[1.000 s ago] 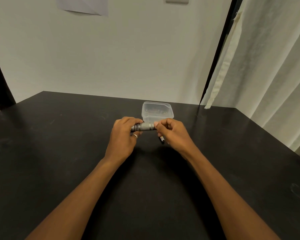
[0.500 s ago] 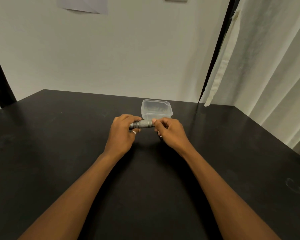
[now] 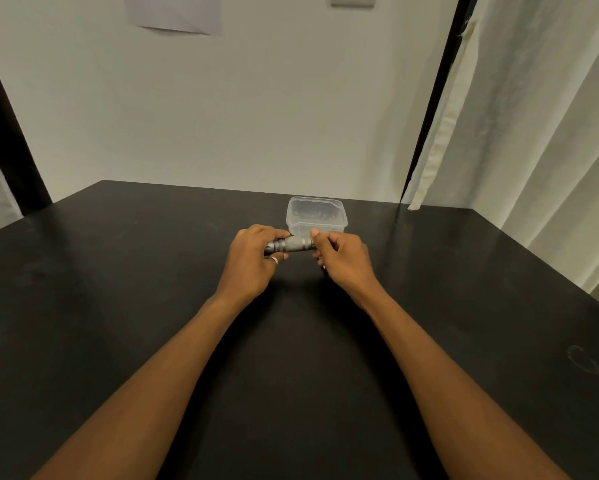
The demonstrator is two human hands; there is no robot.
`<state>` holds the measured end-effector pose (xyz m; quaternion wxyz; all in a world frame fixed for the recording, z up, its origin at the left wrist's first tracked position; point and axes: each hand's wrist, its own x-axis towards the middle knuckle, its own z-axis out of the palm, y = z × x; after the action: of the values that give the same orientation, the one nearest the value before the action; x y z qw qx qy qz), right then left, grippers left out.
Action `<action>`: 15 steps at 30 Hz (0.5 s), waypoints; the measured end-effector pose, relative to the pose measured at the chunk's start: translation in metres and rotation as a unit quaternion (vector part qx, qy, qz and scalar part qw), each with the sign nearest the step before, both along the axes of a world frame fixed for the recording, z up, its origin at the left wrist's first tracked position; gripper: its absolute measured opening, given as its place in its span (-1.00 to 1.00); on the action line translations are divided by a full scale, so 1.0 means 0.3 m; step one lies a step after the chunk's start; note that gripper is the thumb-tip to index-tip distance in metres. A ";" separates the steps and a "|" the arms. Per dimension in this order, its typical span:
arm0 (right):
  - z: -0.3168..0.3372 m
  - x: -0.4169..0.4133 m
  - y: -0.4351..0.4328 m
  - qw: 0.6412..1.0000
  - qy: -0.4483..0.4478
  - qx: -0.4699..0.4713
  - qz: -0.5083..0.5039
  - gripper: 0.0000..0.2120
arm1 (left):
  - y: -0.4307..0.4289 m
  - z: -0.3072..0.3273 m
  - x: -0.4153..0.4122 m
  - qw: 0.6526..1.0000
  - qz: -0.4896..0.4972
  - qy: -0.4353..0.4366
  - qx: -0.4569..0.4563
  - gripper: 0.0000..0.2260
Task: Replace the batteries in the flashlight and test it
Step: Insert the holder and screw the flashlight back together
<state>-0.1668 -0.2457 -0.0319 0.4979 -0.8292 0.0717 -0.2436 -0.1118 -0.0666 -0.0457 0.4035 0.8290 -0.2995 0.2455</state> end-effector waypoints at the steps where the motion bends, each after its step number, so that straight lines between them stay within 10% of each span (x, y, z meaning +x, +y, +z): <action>1: 0.005 -0.004 0.001 1.000 -0.007 -0.008 -0.003 -0.65 | 0.000 0.000 0.002 1.000 0.000 -0.001 -0.002 -0.65; 15: 0.012 -0.001 -0.008 0.998 -0.004 0.047 0.028 -0.74 | 0.003 0.007 0.000 0.999 -0.013 0.017 -0.026 -0.64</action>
<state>-0.1670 -0.2479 -0.0282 0.5436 -0.8053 0.0575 -0.2294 -0.1117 -0.0656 -0.0436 0.4328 0.8183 -0.2972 0.2338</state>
